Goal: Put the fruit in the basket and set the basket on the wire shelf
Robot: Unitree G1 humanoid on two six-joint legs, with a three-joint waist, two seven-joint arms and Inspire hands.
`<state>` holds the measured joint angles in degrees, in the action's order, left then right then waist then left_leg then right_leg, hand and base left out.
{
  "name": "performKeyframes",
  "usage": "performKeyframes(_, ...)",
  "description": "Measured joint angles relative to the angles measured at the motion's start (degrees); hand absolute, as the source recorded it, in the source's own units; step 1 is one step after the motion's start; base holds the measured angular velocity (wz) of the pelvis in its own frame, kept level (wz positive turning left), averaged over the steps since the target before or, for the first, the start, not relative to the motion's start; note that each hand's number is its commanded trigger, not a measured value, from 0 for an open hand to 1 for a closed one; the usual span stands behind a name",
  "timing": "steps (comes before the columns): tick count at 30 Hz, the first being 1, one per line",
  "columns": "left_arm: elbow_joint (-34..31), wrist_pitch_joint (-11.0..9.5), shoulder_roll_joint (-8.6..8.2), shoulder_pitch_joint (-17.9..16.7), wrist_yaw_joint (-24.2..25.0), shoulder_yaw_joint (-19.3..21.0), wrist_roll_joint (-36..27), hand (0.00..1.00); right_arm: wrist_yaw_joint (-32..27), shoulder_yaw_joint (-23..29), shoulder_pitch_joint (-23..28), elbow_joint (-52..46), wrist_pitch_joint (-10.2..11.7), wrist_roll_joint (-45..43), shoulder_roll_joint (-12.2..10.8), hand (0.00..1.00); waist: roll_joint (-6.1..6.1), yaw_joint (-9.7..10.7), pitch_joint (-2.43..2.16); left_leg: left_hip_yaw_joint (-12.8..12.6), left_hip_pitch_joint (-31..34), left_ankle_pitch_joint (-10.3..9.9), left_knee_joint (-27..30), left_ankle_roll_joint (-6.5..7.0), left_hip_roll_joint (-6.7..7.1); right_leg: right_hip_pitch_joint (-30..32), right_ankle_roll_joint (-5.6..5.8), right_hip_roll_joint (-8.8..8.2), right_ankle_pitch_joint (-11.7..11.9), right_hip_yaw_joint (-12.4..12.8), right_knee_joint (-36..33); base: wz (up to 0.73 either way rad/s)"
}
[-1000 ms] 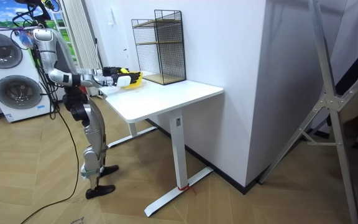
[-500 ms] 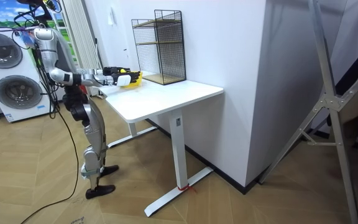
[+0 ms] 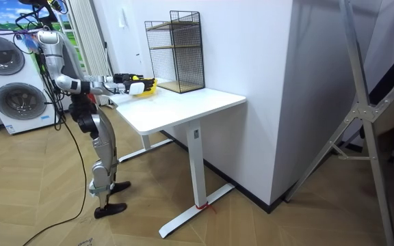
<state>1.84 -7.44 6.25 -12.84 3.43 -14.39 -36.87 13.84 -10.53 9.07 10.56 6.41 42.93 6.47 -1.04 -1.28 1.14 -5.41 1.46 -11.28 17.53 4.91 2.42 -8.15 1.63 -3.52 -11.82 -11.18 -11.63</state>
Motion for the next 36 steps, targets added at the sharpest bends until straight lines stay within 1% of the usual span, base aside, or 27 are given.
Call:
performKeyframes(8, 0.1, 0.0, 0.0, 0.0, 0.0, -0.1, 0.0, 0.0, 0.0, 0.0, -0.1, 0.0, 0.2, -0.6, -0.2, 0.0, 0.45, 0.3, 0.01, 0.0, 0.0, 0.0, 0.0, 0.0, 0.01, 0.0, 0.0, -0.01, 0.0, 0.0, 0.0, 0.0)
performKeyframes(13, 0.1, 0.0, -0.01, -0.2, 0.0, -0.1, 0.0, 0.0, 0.0, -0.2, -0.1, 0.0, 0.2, -0.6, -0.3, 0.0, 0.94, 1.0, -0.28, -0.1, -0.1, 0.0, -0.1, 0.0, 0.01, 0.0, 0.0, -0.04, 0.0, 0.0, 0.0, 0.0)
performKeyframes(17, 0.1, 0.0, -0.08, -0.2, 0.0, -0.5, 0.0, 0.0, -0.1, -0.2, -0.1, 0.0, 0.2, -0.6, -0.3, 0.0, 1.08, 1.1, -0.37, -0.1, -0.1, 0.0, -0.2, 0.0, 0.0, 0.1, 0.0, -0.09, 0.0, 0.0, 0.0, 0.0)
performKeyframes(21, 0.4, 0.0, -0.07, -0.1, 0.0, -0.6, -0.1, 0.0, -0.2, -0.2, -0.1, 0.0, 0.4, -0.6, -0.3, 0.0, 1.01, 1.1, -0.34, -0.3, -0.2, 0.0, -0.2, 0.02, 0.0, 0.1, 0.01, -0.19, 0.0, 0.0, -0.2, 0.0)
performKeyframes(26, 0.4, -0.2, -0.01, 0.2, 0.0, -0.6, 0.0, 0.0, -0.6, -0.7, -0.1, 0.0, 1.0, -0.6, -0.3, 0.0, 0.6, 0.9, -0.08, -0.9, 0.0, 0.0, 0.1, 0.05, -0.29, 1.2, 0.23, -0.26, -0.1, -0.1, -1.8, -0.06)
performKeyframes(29, 1.7, -0.3, -0.03, 1.4, 0.0, -0.5, -0.1, 0.0, -1.3, -0.9, -0.4, 0.0, 1.0, -0.6, -0.5, 0.0, 0.38, 0.8, 0.14, -1.4, 0.1, -0.1, 0.2, 0.11, -0.49, 1.7, 0.26, -0.27, -0.2, -0.2, -2.6, -0.09)
performKeyframes(33, 1.5, -0.3, -0.03, 1.9, 0.0, -0.3, -0.1, 0.0, -2.8, -1.2, -2.2, -0.2, 1.1, -0.5, -0.5, 0.0, 0.37, 0.9, 0.13, -1.3, 1.5, -0.1, 0.9, 0.19, -0.57, 2.6, 0.25, -0.36, -0.2, -1.1, -3.0, 0.01)
performKeyframes(35, 1.1, -0.3, -0.03, 2.1, -0.2, -0.3, -0.1, 0.0, -3.3, -1.2, -2.6, -1.0, 1.3, -0.5, -0.5, 0.0, 0.38, 0.9, 0.06, -1.0, 2.1, 0.0, 1.2, 0.23, -0.58, 3.3, 0.24, -0.36, -0.2, -1.5, -3.0, 0.06)
performKeyframes(36, 0.7, -0.7, -0.04, 2.1, -0.4, -0.3, -0.1, 0.0, -3.4, -1.2, -2.6, -1.8, 1.3, -0.6, -0.5, 0.0, 0.38, 0.9, 0.02, -1.0, 2.0, 0.0, 1.2, 0.24, -0.59, 3.3, 0.23, -0.36, -0.2, -1.5, -3.0, 0.0)
